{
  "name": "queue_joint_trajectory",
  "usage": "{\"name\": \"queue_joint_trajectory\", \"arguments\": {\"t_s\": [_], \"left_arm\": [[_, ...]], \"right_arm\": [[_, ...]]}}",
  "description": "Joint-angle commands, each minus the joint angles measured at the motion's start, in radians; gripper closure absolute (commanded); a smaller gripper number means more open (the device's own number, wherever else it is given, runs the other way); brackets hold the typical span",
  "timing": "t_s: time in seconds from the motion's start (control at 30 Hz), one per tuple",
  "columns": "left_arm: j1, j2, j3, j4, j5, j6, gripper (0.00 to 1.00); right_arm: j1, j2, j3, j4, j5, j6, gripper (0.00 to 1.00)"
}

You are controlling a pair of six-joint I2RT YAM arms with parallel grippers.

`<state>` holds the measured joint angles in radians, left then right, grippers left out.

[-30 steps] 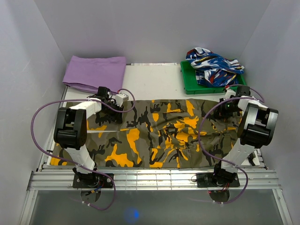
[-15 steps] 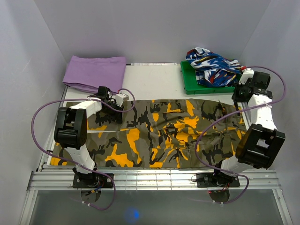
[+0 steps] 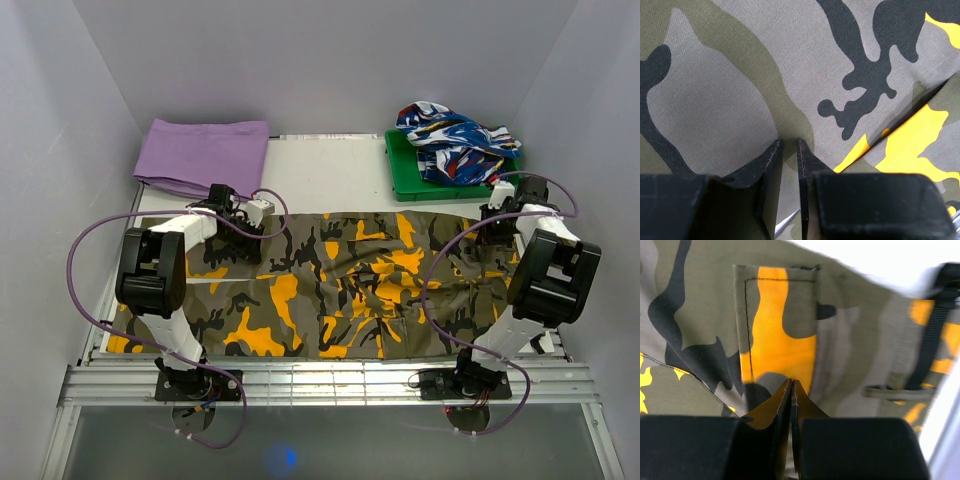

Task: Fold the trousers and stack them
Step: Fold the trousers

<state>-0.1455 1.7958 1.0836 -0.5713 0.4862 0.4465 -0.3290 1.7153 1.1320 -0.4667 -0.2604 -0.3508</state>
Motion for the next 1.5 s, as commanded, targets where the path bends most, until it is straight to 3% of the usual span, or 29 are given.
{"name": "queue_joint_trajectory", "arguments": {"t_s": [0.0, 0.2, 0.37, 0.47, 0.53, 0.63, 0.83, 0.93, 1.1, 1.23, 1.47], "left_arm": [[-0.011, 0.066, -0.027, -0.025, -0.046, 0.008, 0.70], [0.000, 0.018, -0.019, -0.059, -0.038, 0.014, 0.61], [0.073, -0.075, 0.051, -0.154, 0.075, 0.057, 0.46], [0.090, -0.125, 0.070, -0.188, 0.068, 0.092, 0.42], [0.099, -0.138, 0.064, -0.188, 0.048, 0.107, 0.41], [0.212, -0.130, 0.114, -0.208, 0.095, 0.130, 0.37], [0.380, 0.042, 0.381, -0.335, 0.196, 0.208, 0.28], [0.435, 0.158, 0.632, -0.352, 0.151, 0.224, 0.23], [0.500, 0.370, 0.965, -0.540, 0.141, 0.400, 0.26], [0.531, 0.439, 0.986, -0.524, 0.103, 0.526, 0.28], [0.555, 0.442, 0.866, -0.361, 0.066, 0.528, 0.34]], "right_arm": [[0.010, 0.058, -0.029, 0.040, -0.062, 0.001, 0.92], [0.010, 0.191, -0.037, 0.054, -0.043, 0.004, 0.92], [0.010, 0.121, -0.025, 0.019, -0.037, -0.036, 0.91], [0.010, 0.044, 0.021, -0.059, -0.100, -0.082, 0.77], [0.010, 0.012, 0.040, -0.088, -0.125, -0.111, 0.55], [0.008, -0.013, 0.093, -0.156, -0.140, -0.168, 0.43], [0.019, 0.085, 0.179, -0.248, -0.189, -0.270, 0.42], [0.024, 0.147, 0.227, -0.245, -0.166, -0.293, 0.45], [0.022, 0.198, 0.376, -0.276, -0.128, -0.393, 0.45], [0.022, 0.236, 0.498, -0.277, -0.100, -0.496, 0.43], [0.021, 0.352, 0.578, -0.214, -0.010, -0.484, 0.49]]}}
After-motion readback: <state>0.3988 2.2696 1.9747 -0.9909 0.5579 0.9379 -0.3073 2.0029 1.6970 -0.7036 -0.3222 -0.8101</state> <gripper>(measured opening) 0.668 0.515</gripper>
